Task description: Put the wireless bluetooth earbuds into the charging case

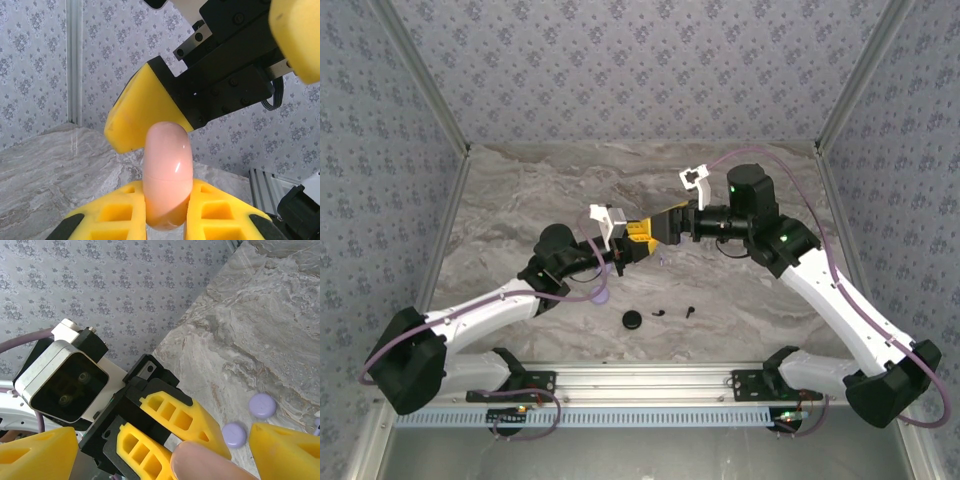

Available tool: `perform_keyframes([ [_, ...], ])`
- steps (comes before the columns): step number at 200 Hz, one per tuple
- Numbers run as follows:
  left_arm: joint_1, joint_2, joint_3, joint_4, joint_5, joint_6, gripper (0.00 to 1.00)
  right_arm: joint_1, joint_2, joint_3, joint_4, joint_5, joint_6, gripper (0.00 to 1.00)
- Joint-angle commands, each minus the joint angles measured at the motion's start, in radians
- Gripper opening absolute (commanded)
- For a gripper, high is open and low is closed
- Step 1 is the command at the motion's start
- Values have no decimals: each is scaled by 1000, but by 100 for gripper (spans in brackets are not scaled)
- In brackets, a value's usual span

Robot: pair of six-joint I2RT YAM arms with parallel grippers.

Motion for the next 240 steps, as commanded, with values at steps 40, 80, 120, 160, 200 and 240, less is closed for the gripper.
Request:
perform_keyframes([
  [40, 5, 18, 36, -24, -48, -12, 0, 7, -28, 27, -106, 123, -59, 91],
  [80, 29, -22, 44, -211, -145, -2, 0, -15, -51, 55, -216, 525, -146, 92],
  [120, 159, -16, 54, -362, -148, -136, 0, -95, -103, -37, -187, 636, -81, 93],
  [160, 327, 118, 150, -538, -102, -255, 0, -150, -111, -98, -212, 629, -24, 93],
  [200, 431, 353, 298, -670, 38, -342, 0, -165, -100, -127, -206, 586, -16, 93],
  [240, 454, 523, 411, -777, 97, -363, 0, -169, -94, -131, -201, 567, -22, 94],
])
